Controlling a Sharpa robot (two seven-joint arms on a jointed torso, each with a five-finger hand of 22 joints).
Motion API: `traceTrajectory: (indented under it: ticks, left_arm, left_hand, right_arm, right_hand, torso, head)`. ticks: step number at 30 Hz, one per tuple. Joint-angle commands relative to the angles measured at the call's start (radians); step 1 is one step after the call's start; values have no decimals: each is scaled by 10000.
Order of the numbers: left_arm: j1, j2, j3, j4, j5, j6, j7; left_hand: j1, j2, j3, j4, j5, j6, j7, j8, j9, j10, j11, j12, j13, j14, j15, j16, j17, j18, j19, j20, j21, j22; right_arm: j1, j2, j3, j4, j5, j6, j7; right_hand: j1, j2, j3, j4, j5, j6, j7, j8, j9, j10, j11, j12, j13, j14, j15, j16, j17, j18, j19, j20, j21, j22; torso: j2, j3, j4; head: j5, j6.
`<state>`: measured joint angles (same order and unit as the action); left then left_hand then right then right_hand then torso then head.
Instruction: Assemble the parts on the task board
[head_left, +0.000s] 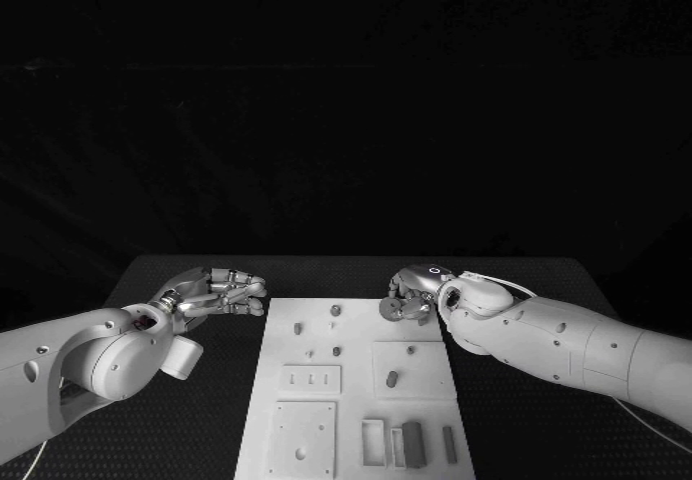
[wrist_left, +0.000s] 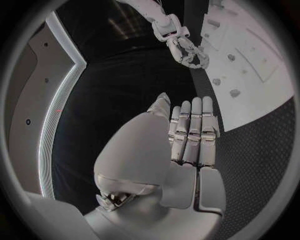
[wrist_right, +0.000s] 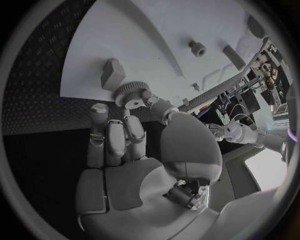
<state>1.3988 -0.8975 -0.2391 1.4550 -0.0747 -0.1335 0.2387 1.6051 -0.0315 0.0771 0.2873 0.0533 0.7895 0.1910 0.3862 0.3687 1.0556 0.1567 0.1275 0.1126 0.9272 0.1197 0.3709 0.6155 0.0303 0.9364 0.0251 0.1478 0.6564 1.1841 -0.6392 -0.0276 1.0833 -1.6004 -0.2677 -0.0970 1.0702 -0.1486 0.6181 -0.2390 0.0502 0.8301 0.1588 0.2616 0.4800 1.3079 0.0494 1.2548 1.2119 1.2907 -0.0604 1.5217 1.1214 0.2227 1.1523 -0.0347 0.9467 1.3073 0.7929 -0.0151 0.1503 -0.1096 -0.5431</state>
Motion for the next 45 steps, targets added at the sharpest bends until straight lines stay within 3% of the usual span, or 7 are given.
traceTrajectory:
  ticks: [1,6,17,21,34,45]
  left_arm:
    - [3,2,5,7,-26,150,51]
    - [3,4,4,10,-26,142,48]
    - [3,-27,4,23,-26,111,40]
    - [2,-29,4,25,-26,108,38]
    - [2,-44,4,34,-26,100,30]
    - [2,-63,4,38,-26,78,34]
  left_hand:
    - [-77,4,-66,17,-14,-58,25,-57,3,-29,65,-37,-13,16,46,-34,14,191,-26,-11,-63,-11]
    - [-76,7,-65,16,-14,-56,24,-57,4,-25,65,-38,-12,17,46,-37,17,192,-25,-11,-65,-11]
    - [-75,11,-65,16,-14,-54,26,-58,6,-21,64,-41,-12,20,46,-43,22,192,-22,-11,-68,-12]
    - [-75,12,-65,15,-14,-53,27,-58,6,-19,63,-42,-12,21,45,-45,24,193,-21,-11,-70,-12]
    - [-78,12,-66,16,-14,-51,33,-60,8,-16,63,-47,-12,24,46,-53,31,193,-18,-10,-74,-12]
    - [-79,14,-67,16,-14,-53,39,-63,9,-15,63,-52,-13,27,45,-59,37,194,-15,-10,-78,-12]
  right_arm:
    - [-183,-1,-99,-68,-477,368,-164]
    - [-220,-24,-103,-51,-521,357,-148]
    - [-305,-118,-105,139,-535,263,-40]
    - [-315,-111,-105,149,-564,229,-23]
    - [-327,-79,-105,168,-869,-126,-132]
    - [-322,-160,-103,426,-1485,-1100,-217]
  right_hand:
    - [15,41,5,-65,-10,69,-18,37,-16,-5,-59,32,-18,-17,-17,39,-10,391,-72,-17,42,192]
    - [32,99,30,-92,-9,115,-31,60,-7,11,-71,36,-10,-15,-25,40,-15,391,-67,-16,42,186]
    - [-27,744,63,-369,-8,592,-187,303,100,-8,-215,-34,-48,-77,-151,32,-103,391,-119,11,45,188]
    - [-91,879,63,-429,-9,807,-268,405,151,-6,-292,-60,-53,-89,-224,30,-120,391,-132,19,48,186]
    - [-161,899,58,-450,-10,987,-337,477,194,21,-359,-70,-38,-73,-290,34,-109,391,-129,16,59,183]
    - [-221,874,63,-410,-9,1067,-374,499,213,79,-396,-66,-27,14,-328,51,-32,391,-81,0,79,177]
  torso:
    - [-1,3,2]
    - [-3,-2,7]
    - [-3,-1,-2]
    - [-3,0,0]
    - [-2,-4,0]
    - [-7,-7,7]
  head:
    - [-3,-19]
    - [-17,-39]
    - [-28,-63]
    - [-33,-62]
    - [-51,-58]
    - [-45,-41]
